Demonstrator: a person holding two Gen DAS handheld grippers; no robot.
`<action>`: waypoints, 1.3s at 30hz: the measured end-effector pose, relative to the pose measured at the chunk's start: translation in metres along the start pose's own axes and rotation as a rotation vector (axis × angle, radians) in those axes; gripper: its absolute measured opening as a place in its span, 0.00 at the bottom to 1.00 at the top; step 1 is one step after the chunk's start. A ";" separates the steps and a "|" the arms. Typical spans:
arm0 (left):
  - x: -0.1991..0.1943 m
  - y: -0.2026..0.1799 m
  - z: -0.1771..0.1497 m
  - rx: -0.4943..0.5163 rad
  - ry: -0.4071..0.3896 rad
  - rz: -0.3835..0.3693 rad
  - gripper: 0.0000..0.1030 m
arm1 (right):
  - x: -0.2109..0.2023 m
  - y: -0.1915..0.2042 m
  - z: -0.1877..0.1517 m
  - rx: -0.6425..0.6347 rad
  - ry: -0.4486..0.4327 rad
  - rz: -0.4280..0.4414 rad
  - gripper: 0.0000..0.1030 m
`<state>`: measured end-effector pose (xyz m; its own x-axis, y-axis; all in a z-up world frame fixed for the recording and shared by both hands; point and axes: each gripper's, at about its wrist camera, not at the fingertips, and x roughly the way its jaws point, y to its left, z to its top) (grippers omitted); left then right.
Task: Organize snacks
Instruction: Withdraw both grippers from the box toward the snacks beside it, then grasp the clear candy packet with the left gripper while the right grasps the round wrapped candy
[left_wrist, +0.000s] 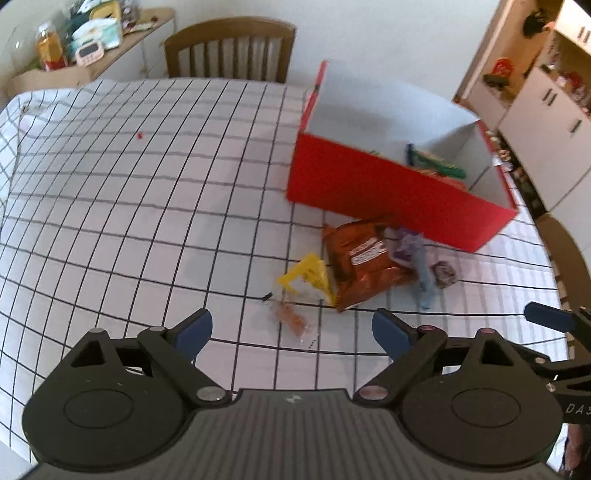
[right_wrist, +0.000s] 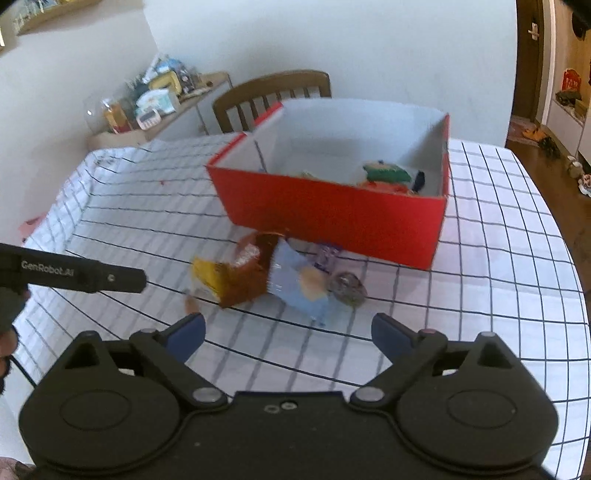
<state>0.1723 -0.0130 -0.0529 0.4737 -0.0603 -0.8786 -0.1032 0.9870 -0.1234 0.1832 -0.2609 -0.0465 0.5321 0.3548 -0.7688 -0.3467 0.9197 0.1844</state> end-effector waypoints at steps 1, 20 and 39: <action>0.006 0.000 0.001 -0.008 0.013 0.005 0.91 | 0.005 -0.004 0.000 0.002 0.010 -0.005 0.90; 0.094 0.012 0.010 -0.206 0.227 0.076 0.86 | 0.083 -0.051 0.019 -0.040 0.131 -0.066 0.63; 0.102 -0.001 0.012 -0.123 0.186 0.113 0.22 | 0.101 -0.034 0.026 -0.139 0.117 -0.061 0.36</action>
<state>0.2313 -0.0179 -0.1364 0.2847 0.0115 -0.9585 -0.2573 0.9641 -0.0649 0.2693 -0.2518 -0.1147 0.4643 0.2697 -0.8436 -0.4240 0.9039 0.0556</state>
